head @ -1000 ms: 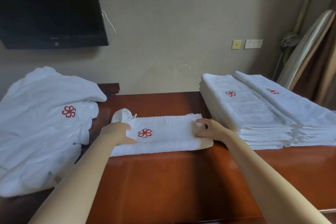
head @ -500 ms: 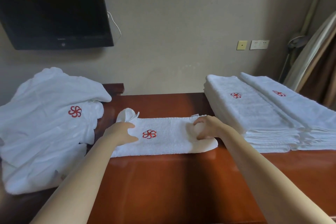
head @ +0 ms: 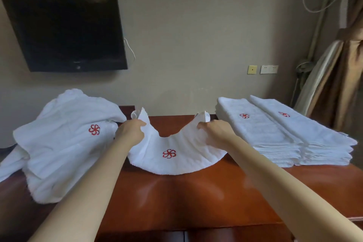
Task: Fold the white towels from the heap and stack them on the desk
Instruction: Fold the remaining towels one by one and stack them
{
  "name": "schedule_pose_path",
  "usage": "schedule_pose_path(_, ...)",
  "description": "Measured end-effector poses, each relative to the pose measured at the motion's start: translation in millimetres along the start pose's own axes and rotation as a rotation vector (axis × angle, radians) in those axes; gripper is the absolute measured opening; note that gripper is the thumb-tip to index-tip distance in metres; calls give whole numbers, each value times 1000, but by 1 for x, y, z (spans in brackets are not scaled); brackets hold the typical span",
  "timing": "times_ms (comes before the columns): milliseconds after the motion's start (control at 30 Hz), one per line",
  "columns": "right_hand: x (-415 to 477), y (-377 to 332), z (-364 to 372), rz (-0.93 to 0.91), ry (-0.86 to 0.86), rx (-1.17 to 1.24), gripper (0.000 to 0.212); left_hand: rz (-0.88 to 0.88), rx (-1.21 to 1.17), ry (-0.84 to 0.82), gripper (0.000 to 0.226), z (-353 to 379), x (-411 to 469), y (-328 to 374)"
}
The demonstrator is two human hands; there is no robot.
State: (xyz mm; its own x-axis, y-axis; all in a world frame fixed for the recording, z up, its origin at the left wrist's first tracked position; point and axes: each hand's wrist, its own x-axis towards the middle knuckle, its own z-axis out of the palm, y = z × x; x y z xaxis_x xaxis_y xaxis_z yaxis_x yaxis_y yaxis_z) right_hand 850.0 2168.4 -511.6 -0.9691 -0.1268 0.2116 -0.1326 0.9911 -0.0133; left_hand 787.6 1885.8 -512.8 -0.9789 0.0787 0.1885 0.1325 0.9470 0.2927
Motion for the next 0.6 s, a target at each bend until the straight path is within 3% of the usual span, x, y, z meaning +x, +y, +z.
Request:
schedule_pose_path(200, -28, 0, -34, -23, 133, -67, 45, 60, -145, 59, 49, -21, -11, 66)
schedule_pose_path(433, -32, 42, -90, 121, 252, -67, 50, 97, -262, 194, 46, -51, 5, 155)
schedule_pose_path(600, -22, 95, -102, 281, 389, 53, 56, 178, -198, 301, 43, -58, 37, 228)
